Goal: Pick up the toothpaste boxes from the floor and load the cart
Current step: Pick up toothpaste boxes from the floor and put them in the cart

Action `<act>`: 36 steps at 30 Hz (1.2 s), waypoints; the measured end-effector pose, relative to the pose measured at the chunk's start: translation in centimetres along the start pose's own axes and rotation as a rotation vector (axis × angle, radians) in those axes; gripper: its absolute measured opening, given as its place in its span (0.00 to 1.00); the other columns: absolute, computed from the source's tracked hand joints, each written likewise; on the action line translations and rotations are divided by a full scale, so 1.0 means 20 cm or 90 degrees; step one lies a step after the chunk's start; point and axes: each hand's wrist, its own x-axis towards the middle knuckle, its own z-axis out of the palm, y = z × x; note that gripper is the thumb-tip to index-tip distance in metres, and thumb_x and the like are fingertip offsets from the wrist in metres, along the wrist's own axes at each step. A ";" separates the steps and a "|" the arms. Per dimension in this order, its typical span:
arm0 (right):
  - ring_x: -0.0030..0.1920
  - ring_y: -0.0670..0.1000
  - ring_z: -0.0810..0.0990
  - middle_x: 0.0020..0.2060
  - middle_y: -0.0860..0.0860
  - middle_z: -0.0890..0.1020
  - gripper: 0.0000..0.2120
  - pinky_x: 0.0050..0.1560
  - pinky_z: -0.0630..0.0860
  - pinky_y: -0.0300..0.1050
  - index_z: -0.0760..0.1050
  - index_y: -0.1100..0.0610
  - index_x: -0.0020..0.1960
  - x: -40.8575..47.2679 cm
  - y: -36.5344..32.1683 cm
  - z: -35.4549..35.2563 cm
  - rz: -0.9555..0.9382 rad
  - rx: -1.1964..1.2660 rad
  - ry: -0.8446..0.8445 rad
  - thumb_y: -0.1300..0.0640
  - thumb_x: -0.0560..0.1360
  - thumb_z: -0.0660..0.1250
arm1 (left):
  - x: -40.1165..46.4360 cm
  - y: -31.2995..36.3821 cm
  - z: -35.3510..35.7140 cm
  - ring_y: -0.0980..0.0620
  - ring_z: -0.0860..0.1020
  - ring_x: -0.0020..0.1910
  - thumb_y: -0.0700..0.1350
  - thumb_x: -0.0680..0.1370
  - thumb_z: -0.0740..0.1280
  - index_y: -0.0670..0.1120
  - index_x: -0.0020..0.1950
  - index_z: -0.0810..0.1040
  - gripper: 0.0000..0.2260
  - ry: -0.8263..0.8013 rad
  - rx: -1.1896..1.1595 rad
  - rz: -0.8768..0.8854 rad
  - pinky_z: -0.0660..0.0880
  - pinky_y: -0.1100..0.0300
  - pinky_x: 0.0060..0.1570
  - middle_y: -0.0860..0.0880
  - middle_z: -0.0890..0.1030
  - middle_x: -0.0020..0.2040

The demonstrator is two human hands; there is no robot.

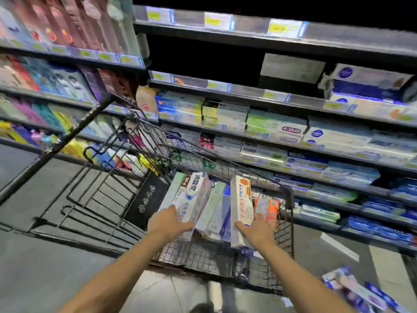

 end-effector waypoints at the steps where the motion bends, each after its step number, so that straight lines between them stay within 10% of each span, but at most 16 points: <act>1: 0.58 0.57 0.77 0.60 0.54 0.78 0.27 0.45 0.68 0.42 0.65 0.59 0.66 0.01 -0.04 0.04 0.008 -0.004 -0.015 0.44 0.75 0.67 | 0.03 -0.04 -0.01 0.46 0.77 0.44 0.68 0.68 0.65 0.44 0.56 0.71 0.31 -0.007 0.002 -0.011 0.72 0.58 0.38 0.48 0.77 0.44; 16: 0.55 0.57 0.78 0.59 0.56 0.77 0.29 0.33 0.69 0.42 0.62 0.59 0.65 0.26 -0.47 0.40 0.026 -0.049 -0.120 0.43 0.75 0.67 | 0.32 -0.37 -0.05 0.47 0.79 0.44 0.72 0.69 0.61 0.46 0.48 0.70 0.29 -0.042 -0.017 -0.080 0.75 0.57 0.41 0.48 0.80 0.45; 24: 0.55 0.57 0.79 0.58 0.54 0.79 0.32 0.51 0.78 0.49 0.63 0.57 0.67 0.51 -0.68 0.79 0.119 0.007 -0.078 0.41 0.71 0.69 | 0.79 -0.51 0.10 0.45 0.81 0.50 0.67 0.72 0.62 0.47 0.45 0.66 0.23 -0.096 -0.074 -0.023 0.73 0.57 0.44 0.46 0.81 0.49; 36: 0.58 0.55 0.79 0.61 0.53 0.78 0.41 0.52 0.77 0.48 0.53 0.57 0.75 0.86 -0.79 1.25 0.218 -0.049 0.003 0.40 0.72 0.68 | 1.16 -0.59 0.45 0.44 0.81 0.52 0.64 0.72 0.67 0.45 0.56 0.68 0.25 -0.168 -0.155 -0.063 0.75 0.56 0.44 0.46 0.79 0.55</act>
